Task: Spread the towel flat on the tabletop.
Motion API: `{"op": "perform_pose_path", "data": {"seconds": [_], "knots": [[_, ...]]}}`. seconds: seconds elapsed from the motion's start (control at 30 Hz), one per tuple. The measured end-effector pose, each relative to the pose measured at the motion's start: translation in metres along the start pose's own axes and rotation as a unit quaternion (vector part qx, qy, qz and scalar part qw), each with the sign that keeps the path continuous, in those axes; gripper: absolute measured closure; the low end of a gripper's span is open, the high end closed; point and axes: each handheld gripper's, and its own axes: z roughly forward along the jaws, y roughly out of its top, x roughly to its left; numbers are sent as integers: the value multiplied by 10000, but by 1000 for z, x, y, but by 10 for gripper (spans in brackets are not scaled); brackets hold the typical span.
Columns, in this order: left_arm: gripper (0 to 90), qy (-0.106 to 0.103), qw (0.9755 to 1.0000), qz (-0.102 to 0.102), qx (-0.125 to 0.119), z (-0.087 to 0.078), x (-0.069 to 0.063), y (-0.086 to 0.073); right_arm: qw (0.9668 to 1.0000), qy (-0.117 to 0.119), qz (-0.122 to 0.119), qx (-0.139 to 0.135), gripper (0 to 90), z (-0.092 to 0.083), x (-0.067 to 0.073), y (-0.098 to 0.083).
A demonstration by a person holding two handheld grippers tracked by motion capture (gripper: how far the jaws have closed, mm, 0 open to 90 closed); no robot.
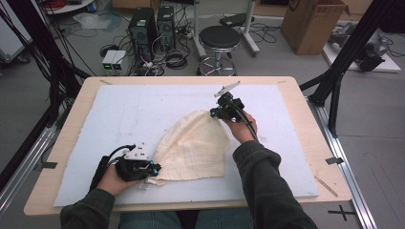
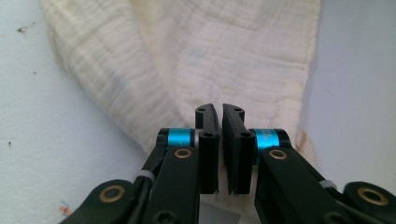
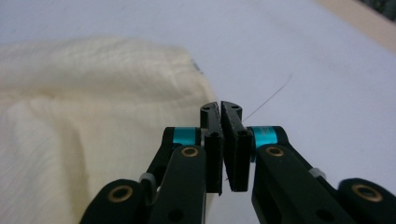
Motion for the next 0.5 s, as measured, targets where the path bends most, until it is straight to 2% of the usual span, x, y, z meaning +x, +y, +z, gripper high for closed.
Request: {"op": "perform_pose_path", "data": {"seconds": [0.07,0.13,0.23,0.27,0.3,0.37,0.4,0.43,0.47,0.5], "knots": [[831,-25,9999,-12,-106,-1,0,0,9996,135,190,-185,747,0,-2,1],[789,-21,9999,5,-153,-2,0,0,9988,430,191,-119,723,-1,2,-2],[728,46,9988,-71,-490,-11,1,1,9972,728,-81,-138,712,-6,17,-12],[709,74,9986,-28,-531,-14,1,1,9963,851,-93,-104,707,-9,22,-17],[694,74,9986,-28,-531,-14,1,1,9963,851,-93,-104,707,-9,22,-17],[658,180,9978,-24,-634,-22,2,0,9939,1061,-269,-168,682,-18,36,-34],[648,180,9978,-24,-634,-22,2,0,9939,1061,-269,-168,682,-18,36,-34],[646,208,9973,-25,-699,-26,3,-1,9918,1228,-337,-98,657,-25,45,-43],[641,277,9967,-36,-766,-33,5,-5,9912,1240,-424,-207,659,-31,51,-48],[641,277,9967,-36,-766,-33,5,-5,9912,1240,-424,-207,659,-31,51,-48]]}}
